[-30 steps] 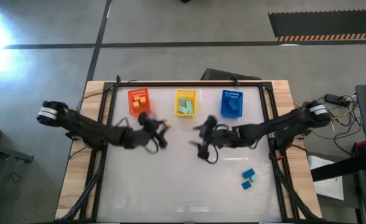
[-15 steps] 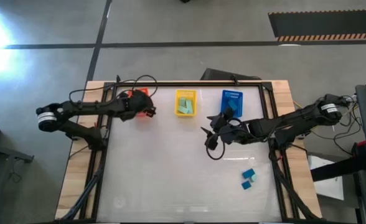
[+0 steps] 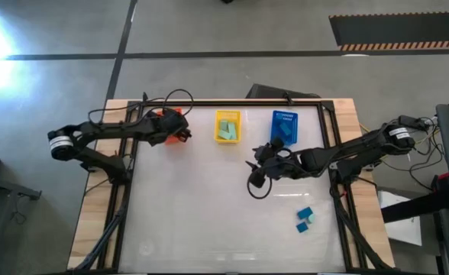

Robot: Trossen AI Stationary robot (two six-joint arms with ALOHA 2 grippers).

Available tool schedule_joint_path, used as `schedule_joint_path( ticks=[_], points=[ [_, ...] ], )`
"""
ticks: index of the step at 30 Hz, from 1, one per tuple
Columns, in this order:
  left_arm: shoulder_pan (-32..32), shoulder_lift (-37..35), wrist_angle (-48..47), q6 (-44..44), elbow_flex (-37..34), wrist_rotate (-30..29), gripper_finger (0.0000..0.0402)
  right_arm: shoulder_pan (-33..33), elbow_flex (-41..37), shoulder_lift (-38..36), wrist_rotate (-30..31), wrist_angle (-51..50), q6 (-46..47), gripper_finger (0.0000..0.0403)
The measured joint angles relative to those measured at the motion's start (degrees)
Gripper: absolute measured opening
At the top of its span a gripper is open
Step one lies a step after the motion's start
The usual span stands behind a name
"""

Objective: Sort & place blocks by color
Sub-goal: Put the blue block into the blue bin

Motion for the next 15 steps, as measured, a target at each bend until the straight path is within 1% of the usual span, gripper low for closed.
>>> schedule_joint_path(
  ticks=[4, 6, 8, 10, 12, 15],
  points=[
    [-2.48, -2.11, -0.11, -0.03, 0.2, 0.48, 0.0217, 0.81, 0.0, -0.31, -9.01, -0.2, 4.33, 0.0237],
    [-4.85, -3.72, 0.1, -0.19, 0.25, 0.66, 0.0217, 1.54, 0.0, -0.37, -15.1, -1.0, 8.48, 0.0237],
    [-7.9, -5.44, 0.54, -0.19, 0.25, 0.7, 0.0218, 2.48, 0.0, -0.28, -22.83, -2.41, 13.93, 0.0237],
    [-11.1, -7.35, 2.0, 0.13, 0.25, 0.57, 0.0218, 3.83, 0.0, -0.27, -31.11, -5.84, 20.82, 0.0236],
    [-14.36, -8.91, 4.17, 1.87, 0.25, -0.34, 0.0218, 5.86, 0.0, -0.26, -37.32, -10.78, 29.51, 0.0235],
    [-18.58, -11.1, 8.1, 4.86, 0.15, -0.99, 0.0219, 9.5, 0.0, -0.35, -41.51, -21.35, 43.19, 0.0232]
  ],
)
